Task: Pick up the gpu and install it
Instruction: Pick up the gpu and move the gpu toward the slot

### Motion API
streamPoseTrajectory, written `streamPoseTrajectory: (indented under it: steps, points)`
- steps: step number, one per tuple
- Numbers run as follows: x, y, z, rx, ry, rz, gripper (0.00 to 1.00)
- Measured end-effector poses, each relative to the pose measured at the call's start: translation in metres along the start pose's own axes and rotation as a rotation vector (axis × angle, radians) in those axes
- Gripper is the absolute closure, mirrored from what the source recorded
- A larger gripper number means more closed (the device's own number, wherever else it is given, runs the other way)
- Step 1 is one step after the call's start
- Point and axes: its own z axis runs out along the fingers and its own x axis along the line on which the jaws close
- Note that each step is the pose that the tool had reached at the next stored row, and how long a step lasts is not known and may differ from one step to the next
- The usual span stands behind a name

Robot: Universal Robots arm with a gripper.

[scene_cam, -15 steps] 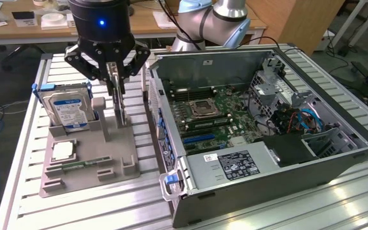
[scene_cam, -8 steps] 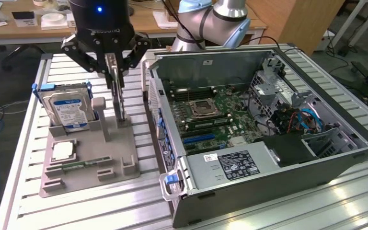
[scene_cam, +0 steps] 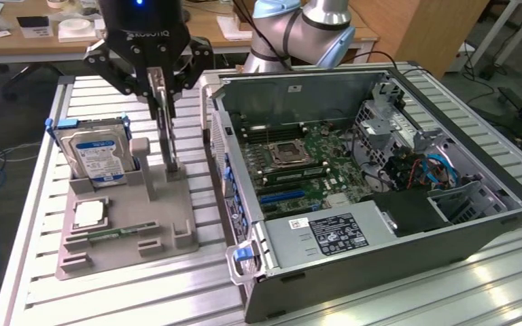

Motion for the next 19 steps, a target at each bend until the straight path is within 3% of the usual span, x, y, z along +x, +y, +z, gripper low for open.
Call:
streamPoseTrajectory:
  steps: [10, 19]
  points:
    - [-0.0002, 0.0003, -0.0038, 0.0001, 0.0002, 0.000, 0.73]
    - [-0.0073, 0.0007, -0.0035, 0.0002, -0.0001, 0.004, 0.73]
